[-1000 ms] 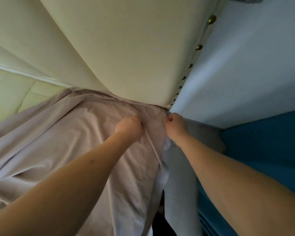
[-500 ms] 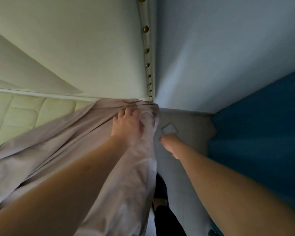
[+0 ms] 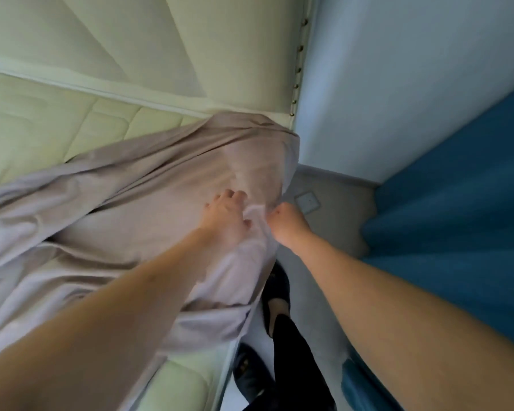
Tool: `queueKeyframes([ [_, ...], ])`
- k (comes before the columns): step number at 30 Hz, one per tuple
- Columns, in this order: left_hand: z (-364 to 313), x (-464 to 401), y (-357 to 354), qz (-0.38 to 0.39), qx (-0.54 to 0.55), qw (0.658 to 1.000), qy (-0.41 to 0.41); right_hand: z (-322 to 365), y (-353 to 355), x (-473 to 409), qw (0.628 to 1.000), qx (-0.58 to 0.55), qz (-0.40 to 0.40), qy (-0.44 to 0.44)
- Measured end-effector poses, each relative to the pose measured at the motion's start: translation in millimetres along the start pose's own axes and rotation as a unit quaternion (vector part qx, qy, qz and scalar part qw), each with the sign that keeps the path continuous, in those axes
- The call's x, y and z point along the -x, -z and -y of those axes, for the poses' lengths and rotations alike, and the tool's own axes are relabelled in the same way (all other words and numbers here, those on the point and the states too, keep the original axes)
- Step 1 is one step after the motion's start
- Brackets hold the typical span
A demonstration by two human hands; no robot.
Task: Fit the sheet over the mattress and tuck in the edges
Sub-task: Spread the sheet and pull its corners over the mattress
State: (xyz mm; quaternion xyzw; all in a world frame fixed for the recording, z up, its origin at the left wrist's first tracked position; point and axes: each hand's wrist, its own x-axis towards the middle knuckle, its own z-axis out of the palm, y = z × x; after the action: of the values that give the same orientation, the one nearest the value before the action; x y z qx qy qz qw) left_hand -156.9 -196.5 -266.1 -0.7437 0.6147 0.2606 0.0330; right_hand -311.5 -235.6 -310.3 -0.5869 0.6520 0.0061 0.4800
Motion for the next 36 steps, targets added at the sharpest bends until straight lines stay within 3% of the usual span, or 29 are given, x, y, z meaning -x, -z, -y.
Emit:
queueKeyframes([
  [4,30,84,-12,0.011,0.045,0.997,0.070,3,-35,82,0.992,0.084,0.060,0.074],
  [7,48,147,-30,0.100,0.042,0.991,0.077,-11,-66,132,0.974,0.151,0.133,0.103],
  [10,62,189,-54,0.171,-0.081,0.981,0.029,-27,-91,163,0.930,0.264,0.193,0.169],
  [13,72,207,-87,0.137,-0.180,0.974,0.015,-48,-119,172,0.866,0.398,0.145,0.265],
  [16,69,209,-101,0.050,-0.107,0.991,0.060,-59,-129,169,0.842,0.427,0.080,0.320],
  [19,49,204,-97,0.009,0.132,0.981,0.144,-63,-114,167,0.852,0.397,0.011,0.342],
  [21,30,196,-86,0.036,0.243,0.958,0.145,-67,-84,157,0.839,0.450,-0.009,0.307],
  [24,10,189,-71,0.066,0.221,0.965,0.127,-77,-21,130,0.823,0.556,-0.022,0.115],
  [26,9,186,-60,0.020,0.193,0.969,0.155,-79,4,121,0.835,0.547,-0.030,0.055],
  [29,16,204,-49,-0.011,0.204,0.956,0.210,-54,2,138,0.850,0.515,-0.012,0.112],
  [36,36,277,-35,0.005,0.186,0.946,0.264,7,-73,209,0.853,0.425,0.070,0.295],
])
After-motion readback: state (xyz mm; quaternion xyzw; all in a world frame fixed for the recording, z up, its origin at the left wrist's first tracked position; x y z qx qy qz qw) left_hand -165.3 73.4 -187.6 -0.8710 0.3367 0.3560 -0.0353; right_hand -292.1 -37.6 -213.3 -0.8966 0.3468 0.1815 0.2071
